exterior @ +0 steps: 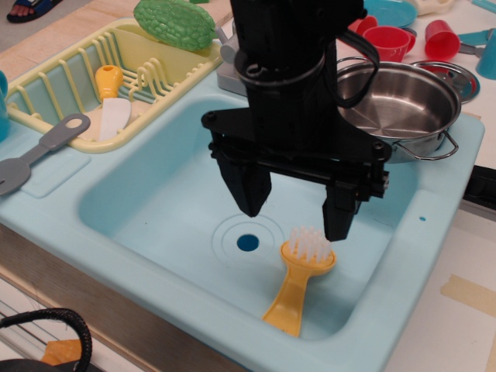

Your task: Put brush into pot or pan

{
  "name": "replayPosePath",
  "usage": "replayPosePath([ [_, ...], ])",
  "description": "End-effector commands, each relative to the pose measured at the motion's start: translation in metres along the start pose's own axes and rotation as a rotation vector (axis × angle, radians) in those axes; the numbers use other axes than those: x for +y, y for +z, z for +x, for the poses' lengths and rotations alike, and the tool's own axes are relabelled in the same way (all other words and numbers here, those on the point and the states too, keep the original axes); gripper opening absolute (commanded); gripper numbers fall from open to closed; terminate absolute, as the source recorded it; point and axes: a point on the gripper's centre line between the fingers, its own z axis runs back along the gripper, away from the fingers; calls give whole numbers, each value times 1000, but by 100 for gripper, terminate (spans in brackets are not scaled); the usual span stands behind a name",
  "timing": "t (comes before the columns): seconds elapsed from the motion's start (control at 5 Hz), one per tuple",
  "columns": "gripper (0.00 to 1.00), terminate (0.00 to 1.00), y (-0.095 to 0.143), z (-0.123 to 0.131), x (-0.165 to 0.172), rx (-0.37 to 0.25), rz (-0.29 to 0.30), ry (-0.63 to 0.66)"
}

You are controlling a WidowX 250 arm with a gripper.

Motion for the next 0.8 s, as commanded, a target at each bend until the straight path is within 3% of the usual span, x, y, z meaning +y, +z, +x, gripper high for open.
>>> replayPosePath([
  [0.0,100,0,0,0,0,0,0,0],
  [0.4,100,0,-26,-10,-5,-71,37,26],
  [0.6,100,0,-39,-8,-6,-84,28,10],
])
